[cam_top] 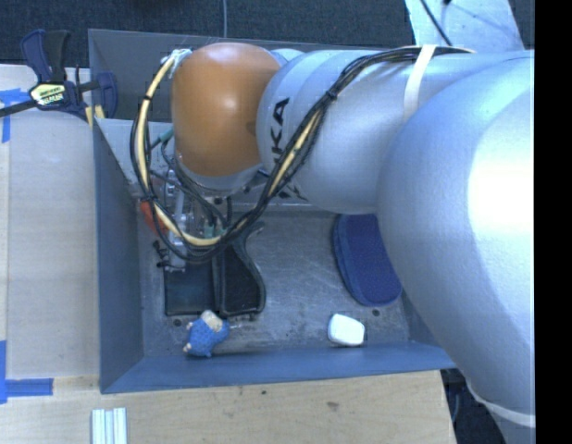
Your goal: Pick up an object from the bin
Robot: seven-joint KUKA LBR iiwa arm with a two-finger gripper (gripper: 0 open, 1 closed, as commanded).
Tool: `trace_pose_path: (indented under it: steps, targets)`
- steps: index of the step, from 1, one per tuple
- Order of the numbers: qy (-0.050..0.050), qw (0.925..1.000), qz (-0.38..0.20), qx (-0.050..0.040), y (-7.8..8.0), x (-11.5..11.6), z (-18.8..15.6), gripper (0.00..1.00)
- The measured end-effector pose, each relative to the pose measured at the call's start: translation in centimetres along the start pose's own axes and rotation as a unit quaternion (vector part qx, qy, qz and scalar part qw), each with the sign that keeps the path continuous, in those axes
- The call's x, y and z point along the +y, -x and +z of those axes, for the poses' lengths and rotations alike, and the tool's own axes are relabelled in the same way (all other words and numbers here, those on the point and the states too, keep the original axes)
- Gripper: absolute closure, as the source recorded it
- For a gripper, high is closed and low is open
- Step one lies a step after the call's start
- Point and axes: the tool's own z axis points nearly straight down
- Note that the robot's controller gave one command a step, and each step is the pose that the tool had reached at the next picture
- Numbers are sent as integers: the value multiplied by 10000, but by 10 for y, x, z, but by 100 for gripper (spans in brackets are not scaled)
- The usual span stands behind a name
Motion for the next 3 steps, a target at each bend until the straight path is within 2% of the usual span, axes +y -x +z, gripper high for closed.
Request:
trace_pose_path:
  steps: [1,2,3]
  targets:
    - [-9,9989,-467,-10,-50,-60,94,0]
    - [6,9988,-481,-22,-49,-57,91,100]
    - [8,9989,-459,-52,-13,-60,-29,100]
